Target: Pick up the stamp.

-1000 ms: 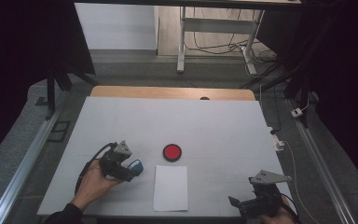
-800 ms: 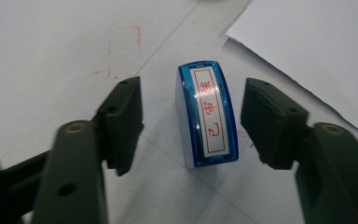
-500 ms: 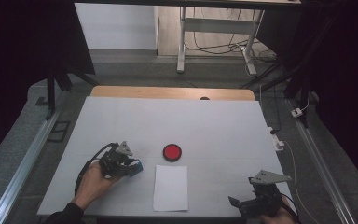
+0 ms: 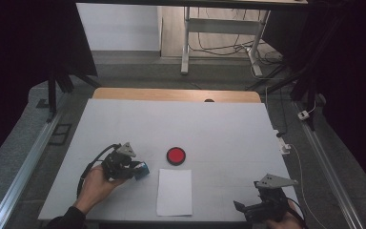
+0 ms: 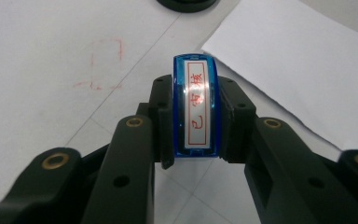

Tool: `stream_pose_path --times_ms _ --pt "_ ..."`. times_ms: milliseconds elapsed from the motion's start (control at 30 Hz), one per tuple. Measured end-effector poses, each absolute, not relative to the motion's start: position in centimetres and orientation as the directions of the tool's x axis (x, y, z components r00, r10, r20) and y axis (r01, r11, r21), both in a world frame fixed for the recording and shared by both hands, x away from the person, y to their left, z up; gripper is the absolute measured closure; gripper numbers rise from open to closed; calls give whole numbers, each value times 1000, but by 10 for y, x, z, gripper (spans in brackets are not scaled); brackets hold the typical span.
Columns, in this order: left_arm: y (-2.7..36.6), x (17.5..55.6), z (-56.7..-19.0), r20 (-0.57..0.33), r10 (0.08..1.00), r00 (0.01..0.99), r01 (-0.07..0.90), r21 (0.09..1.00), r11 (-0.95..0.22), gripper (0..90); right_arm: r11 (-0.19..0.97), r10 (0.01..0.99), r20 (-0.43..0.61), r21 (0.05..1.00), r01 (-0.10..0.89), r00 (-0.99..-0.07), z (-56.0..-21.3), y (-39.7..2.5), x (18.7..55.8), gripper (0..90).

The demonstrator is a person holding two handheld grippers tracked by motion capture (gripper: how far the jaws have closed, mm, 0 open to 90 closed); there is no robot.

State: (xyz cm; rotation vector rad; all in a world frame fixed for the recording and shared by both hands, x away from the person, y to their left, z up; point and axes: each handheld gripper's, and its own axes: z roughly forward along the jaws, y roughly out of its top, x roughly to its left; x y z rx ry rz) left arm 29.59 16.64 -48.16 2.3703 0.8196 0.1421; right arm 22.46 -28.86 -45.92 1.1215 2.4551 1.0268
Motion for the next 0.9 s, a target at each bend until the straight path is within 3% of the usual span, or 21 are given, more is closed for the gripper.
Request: stream_pose_path --times_ms 900 --pt "116 289 -456 -91 401 911 358 658 -662 703 457 735 58 694 557 -676 -459 -289 225 0"
